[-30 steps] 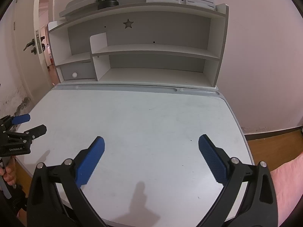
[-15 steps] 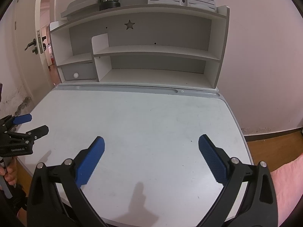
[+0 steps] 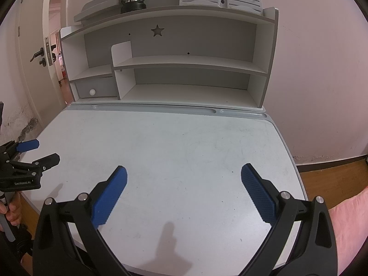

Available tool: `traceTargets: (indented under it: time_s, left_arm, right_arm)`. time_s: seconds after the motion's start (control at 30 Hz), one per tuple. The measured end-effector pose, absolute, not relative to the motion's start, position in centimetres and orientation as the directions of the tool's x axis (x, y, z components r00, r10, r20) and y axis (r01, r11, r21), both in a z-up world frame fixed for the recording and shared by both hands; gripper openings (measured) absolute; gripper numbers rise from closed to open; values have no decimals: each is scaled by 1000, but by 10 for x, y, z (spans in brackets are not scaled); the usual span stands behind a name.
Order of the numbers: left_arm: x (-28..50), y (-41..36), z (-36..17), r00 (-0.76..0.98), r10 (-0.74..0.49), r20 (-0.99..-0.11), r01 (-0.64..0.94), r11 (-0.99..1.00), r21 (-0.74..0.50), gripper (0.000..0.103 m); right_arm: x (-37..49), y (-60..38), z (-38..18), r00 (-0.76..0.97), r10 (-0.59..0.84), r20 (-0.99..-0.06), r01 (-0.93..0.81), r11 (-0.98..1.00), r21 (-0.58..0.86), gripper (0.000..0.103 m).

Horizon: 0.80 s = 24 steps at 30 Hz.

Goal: Collect trash

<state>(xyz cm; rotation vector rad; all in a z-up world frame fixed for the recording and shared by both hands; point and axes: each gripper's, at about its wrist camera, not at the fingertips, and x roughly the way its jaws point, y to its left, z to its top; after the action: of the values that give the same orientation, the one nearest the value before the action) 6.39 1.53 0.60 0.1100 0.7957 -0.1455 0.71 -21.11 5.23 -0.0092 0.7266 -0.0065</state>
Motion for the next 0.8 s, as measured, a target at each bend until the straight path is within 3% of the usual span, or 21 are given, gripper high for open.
traceTargets:
  time_s: [0.8]
  left_arm:
    - [61,15,6,690,-86,-719,168,985,43,95]
  right_arm:
    - [7,-210,52,747,-11,-664,5,1000,-11,96]
